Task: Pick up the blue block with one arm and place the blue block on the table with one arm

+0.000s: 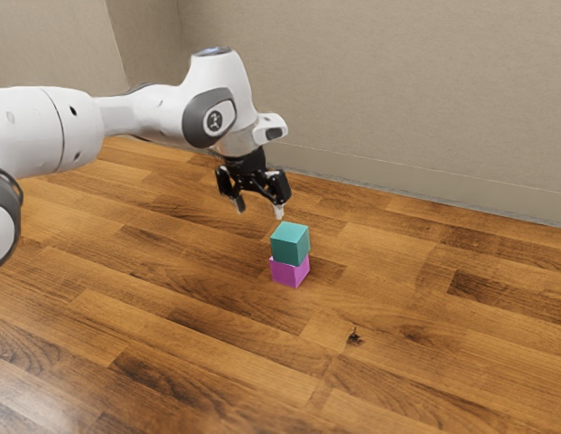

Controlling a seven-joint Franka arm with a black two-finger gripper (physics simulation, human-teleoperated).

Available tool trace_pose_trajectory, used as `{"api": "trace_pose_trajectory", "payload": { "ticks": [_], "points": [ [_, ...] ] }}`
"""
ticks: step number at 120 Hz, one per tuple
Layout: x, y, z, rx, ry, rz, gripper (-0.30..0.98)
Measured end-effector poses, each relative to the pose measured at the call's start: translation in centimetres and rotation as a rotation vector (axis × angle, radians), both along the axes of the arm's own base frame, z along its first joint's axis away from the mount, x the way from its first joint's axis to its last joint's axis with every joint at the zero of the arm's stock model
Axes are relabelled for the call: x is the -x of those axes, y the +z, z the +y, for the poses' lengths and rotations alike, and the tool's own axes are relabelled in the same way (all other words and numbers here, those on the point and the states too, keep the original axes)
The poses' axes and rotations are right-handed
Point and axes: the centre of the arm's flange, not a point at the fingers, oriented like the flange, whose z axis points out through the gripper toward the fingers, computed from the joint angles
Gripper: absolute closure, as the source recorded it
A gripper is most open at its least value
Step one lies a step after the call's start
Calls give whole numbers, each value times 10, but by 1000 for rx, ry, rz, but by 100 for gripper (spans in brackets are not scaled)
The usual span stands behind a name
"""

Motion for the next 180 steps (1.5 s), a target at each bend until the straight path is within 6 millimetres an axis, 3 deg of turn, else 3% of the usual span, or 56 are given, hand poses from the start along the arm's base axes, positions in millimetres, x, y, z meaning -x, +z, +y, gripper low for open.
{"api": "trace_pose_trajectory", "payload": {
  "ticks": [11,27,54,93,140,180],
  "points": [
    [-11,-9,-14,-1,0,-20,0],
    [-25,-36,-15,-1,32,-10,0],
    [-41,-62,-22,-7,56,-9,0],
    [-55,-66,-29,-21,74,-13,0],
    [-53,-98,-34,-47,72,37,0],
    [-53,-97,-35,-62,69,33,23]
  ]
}}
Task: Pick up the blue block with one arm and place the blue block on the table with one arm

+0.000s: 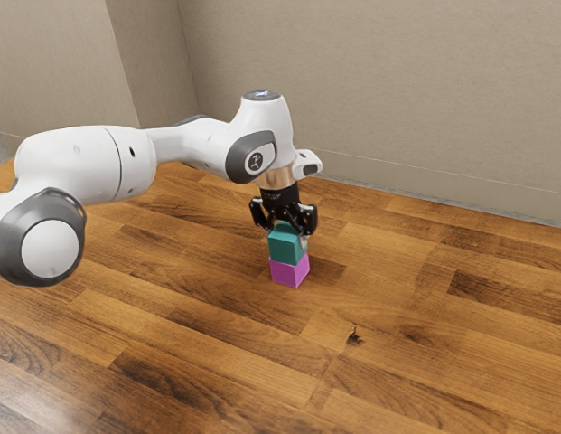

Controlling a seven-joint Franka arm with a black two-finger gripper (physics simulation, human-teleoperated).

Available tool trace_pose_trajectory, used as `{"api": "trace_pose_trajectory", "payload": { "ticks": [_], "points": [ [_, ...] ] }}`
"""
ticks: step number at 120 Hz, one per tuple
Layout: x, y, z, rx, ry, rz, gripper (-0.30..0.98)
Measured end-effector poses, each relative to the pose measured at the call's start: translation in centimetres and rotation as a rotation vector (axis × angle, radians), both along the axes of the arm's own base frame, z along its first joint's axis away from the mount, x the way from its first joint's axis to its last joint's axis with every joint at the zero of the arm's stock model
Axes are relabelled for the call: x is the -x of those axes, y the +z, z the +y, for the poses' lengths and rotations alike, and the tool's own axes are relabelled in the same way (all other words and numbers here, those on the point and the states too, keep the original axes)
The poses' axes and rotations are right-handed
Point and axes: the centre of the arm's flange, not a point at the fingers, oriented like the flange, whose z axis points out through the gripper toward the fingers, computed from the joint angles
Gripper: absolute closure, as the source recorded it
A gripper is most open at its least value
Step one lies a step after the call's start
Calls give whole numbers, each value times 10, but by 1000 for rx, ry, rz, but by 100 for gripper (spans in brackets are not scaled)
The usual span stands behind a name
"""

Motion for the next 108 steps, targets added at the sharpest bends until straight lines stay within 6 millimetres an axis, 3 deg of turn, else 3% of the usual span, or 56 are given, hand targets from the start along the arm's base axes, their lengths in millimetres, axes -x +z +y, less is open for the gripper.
{"api": "trace_pose_trajectory", "payload": {
  "ticks": [32,52,58,75,81,88,108],
  "points": [
    [0,3,-1,-14,-4,-3,30],
    [-3,31,-13,-15,-18,-20,31],
    [1,39,-32,-6,-48,-25,30],
    [36,49,-138,17,-217,-28,30],
    [49,50,-164,13,-255,-31,30],
    [56,46,-179,3,-269,-30,30],
    [51,-29,-180,14,-227,27,30]
  ]
}}
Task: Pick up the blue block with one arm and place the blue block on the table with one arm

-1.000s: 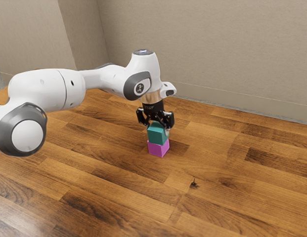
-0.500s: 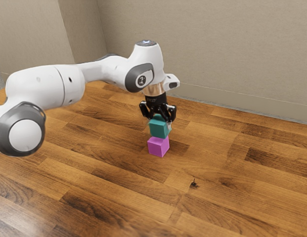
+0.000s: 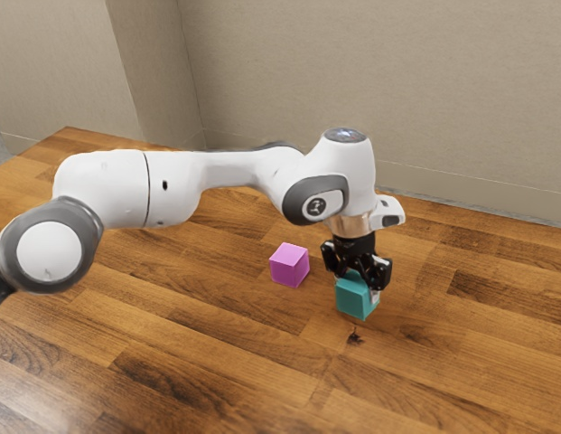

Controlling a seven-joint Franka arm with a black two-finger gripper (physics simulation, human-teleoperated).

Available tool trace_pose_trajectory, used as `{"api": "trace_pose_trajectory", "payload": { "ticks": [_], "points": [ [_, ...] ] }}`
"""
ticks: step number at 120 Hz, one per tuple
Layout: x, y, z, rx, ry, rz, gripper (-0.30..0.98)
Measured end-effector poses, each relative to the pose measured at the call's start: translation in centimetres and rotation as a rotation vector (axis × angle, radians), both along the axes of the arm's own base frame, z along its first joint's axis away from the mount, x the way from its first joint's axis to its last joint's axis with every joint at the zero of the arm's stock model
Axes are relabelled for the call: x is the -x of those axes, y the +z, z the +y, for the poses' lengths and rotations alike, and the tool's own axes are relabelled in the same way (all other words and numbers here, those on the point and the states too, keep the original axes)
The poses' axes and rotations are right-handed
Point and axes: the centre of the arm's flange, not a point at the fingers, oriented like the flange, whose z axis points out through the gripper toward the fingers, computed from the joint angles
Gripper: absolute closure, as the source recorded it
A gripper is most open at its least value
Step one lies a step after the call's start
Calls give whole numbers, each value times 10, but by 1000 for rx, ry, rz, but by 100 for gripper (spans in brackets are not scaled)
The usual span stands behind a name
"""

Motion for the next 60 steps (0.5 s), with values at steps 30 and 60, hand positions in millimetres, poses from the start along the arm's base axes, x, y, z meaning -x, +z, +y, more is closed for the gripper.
{"api": "trace_pose_trajectory", "payload": {
  "ticks": [30,60],
  "points": [
    [-8,-18,3,24,62,-24,14],
    [1,116,115,17,353,1,4]
  ]
}}
